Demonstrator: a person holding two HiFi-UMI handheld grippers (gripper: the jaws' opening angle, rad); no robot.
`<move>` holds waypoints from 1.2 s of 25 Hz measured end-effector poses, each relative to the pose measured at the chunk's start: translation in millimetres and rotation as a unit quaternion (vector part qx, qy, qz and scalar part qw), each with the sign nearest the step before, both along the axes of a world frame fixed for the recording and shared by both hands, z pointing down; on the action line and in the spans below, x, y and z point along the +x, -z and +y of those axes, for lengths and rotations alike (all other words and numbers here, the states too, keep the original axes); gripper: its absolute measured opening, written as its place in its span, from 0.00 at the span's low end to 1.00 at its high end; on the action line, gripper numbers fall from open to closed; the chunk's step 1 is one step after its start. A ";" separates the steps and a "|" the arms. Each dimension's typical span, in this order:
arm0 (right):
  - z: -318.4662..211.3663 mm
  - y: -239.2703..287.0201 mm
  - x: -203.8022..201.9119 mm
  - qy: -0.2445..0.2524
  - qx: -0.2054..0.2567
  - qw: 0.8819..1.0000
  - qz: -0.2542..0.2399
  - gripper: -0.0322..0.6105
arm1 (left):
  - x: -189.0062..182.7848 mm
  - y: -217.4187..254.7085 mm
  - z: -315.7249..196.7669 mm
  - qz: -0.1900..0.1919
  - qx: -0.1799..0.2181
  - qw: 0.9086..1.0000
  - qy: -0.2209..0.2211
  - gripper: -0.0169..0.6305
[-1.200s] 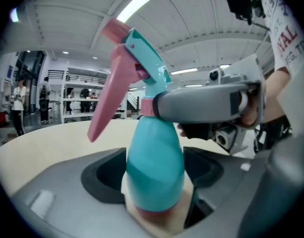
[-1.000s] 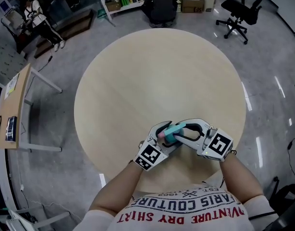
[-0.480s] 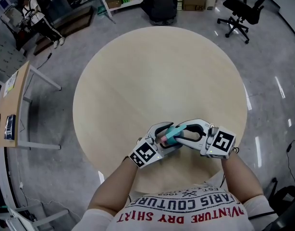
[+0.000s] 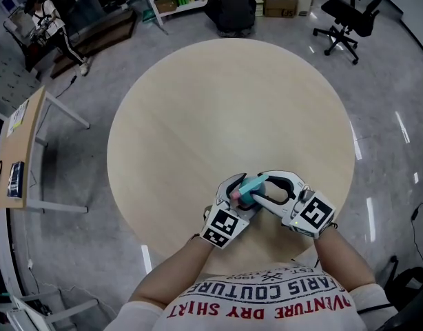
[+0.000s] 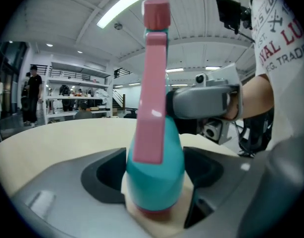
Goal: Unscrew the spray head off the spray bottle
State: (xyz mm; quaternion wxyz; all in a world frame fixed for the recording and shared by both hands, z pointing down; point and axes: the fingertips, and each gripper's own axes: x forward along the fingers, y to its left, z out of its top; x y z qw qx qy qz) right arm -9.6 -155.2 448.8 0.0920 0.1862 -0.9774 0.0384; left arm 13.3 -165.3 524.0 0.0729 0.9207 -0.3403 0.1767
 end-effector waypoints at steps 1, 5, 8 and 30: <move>-0.1 0.0 2.2 -0.017 0.005 1.000 0.000 0.32 | -0.2 -0.1 -0.7 -0.002 -0.002 1.000 0.021 0.57; 0.8 0.6 2.8 -0.059 0.020 0.998 0.010 0.32 | -1.6 0.2 -3.3 -0.012 -0.009 0.996 0.093 0.57; 1.1 -0.5 -2.5 -0.067 0.042 0.997 0.021 0.31 | -1.0 -0.3 -3.6 -0.024 -0.011 0.992 0.122 0.57; 25.0 -0.3 -5.8 0.177 -0.039 0.983 0.006 0.25 | 9.1 -1.1 30.5 0.003 -0.007 0.984 -0.179 0.57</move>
